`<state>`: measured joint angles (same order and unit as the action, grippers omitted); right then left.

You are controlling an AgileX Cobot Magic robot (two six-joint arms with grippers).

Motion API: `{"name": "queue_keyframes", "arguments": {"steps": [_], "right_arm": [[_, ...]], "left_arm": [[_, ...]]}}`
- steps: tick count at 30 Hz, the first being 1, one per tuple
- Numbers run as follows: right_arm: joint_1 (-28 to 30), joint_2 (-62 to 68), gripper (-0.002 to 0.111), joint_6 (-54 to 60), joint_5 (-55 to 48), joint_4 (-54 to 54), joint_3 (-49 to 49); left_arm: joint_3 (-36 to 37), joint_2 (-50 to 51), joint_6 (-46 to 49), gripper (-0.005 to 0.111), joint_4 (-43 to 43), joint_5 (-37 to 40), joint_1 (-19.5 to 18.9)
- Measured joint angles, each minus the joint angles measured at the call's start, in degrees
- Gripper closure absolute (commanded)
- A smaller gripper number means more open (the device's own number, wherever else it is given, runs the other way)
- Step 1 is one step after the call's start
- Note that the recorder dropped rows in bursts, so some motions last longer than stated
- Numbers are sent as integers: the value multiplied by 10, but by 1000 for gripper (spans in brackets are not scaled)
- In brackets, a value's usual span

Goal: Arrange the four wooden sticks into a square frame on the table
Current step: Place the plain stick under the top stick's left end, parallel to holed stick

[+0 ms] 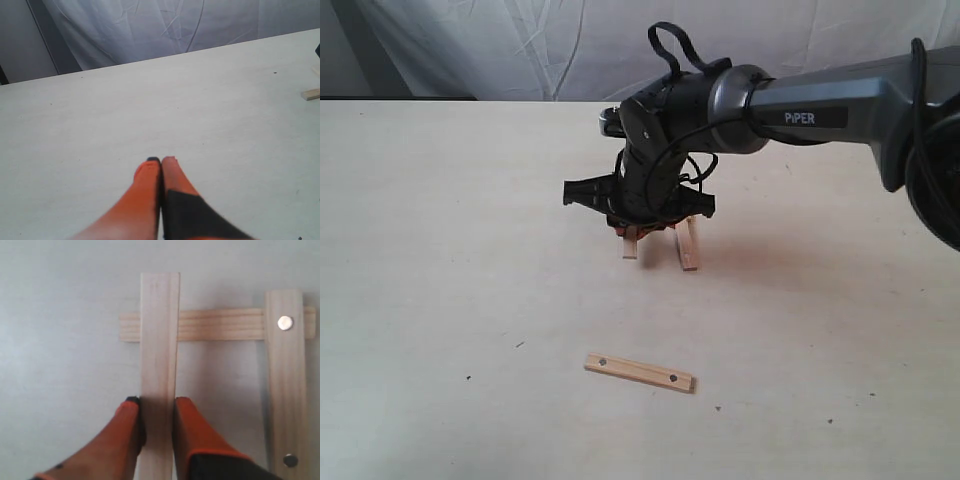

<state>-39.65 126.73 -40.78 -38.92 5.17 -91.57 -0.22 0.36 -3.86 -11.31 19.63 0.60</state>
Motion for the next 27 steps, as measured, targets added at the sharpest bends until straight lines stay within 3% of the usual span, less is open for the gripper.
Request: {"name": "queue_keyframes", "arguments": {"steps": [19,20,23,27], "right_arm": [[0,19,106,13,13,-1,0],[0,19,103,13,13,-1,0],[0,19,70,13,12,-1,0],[0,19,64,13,8,-1,0]], "left_arm": [[0,0,0,106,0,0,0],[0,0,0,106,0,0,0],[0,0,0,106,0,0,0],[0,0,0,106,0,0,0]]}}
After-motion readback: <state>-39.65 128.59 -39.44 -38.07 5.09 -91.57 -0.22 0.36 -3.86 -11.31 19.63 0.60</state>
